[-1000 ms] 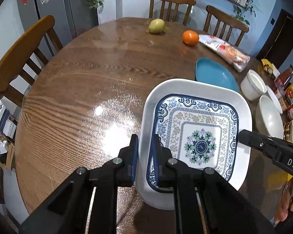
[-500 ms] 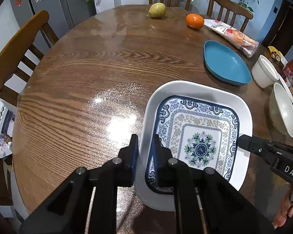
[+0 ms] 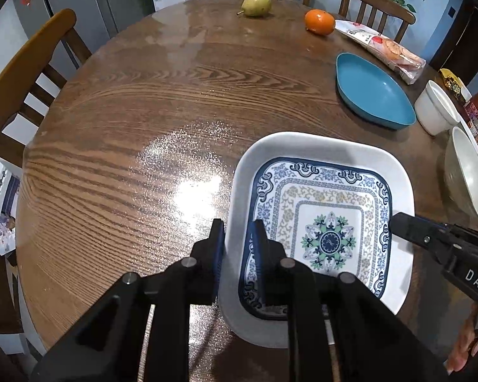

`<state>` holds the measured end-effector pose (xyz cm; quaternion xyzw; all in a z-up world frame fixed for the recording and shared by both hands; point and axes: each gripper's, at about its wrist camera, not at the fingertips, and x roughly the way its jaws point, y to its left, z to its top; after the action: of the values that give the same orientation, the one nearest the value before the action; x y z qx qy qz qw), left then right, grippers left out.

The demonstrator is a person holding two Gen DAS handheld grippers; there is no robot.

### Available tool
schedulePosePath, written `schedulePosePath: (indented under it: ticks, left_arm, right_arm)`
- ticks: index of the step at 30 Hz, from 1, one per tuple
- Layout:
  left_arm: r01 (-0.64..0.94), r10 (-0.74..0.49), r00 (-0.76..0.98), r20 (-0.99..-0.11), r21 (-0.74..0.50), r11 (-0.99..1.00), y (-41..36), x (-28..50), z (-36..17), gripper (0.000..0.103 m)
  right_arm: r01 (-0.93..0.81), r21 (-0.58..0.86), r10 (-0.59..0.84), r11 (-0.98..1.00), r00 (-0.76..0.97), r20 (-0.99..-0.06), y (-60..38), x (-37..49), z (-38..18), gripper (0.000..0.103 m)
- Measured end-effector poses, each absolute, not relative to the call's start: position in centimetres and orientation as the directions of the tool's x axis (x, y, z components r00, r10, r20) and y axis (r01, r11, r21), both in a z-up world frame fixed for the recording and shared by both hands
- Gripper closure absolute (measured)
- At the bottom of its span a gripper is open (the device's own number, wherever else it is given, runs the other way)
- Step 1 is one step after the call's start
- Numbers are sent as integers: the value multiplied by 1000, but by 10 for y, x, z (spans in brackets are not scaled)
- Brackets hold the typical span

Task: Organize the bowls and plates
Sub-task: 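Lift the large plate and lower it onto the smaller patterned plate, then open both tools and pull back from the stacked plates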

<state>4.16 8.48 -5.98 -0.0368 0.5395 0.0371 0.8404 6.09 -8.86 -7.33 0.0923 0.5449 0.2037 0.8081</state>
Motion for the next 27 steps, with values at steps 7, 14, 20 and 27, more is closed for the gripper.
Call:
schedulePosePath:
  ticks: [7, 14, 20, 27]
  left_arm:
    - [-112, 15, 441, -898, -39, 993, 89, 40, -51, 76]
    - [-120, 8, 453, -891, -52, 991, 90, 37, -45, 70]
    - [-107, 10, 483, -875, -48, 993, 83, 32, -33, 41]
    - [-88, 7, 516, -856, -45, 995, 71, 30, -18, 21]
  right_arm:
    - [-206, 380, 429, 902, 326, -842, -94, 60, -72, 95]
    - [-199, 371, 419, 907, 348, -838, -98, 56, -66, 95]
    - [-220, 354, 415, 909, 400, -817, -103, 50, -45, 95]
    - [-234, 313, 388, 920, 442, -809, -111, 38, -27, 76]
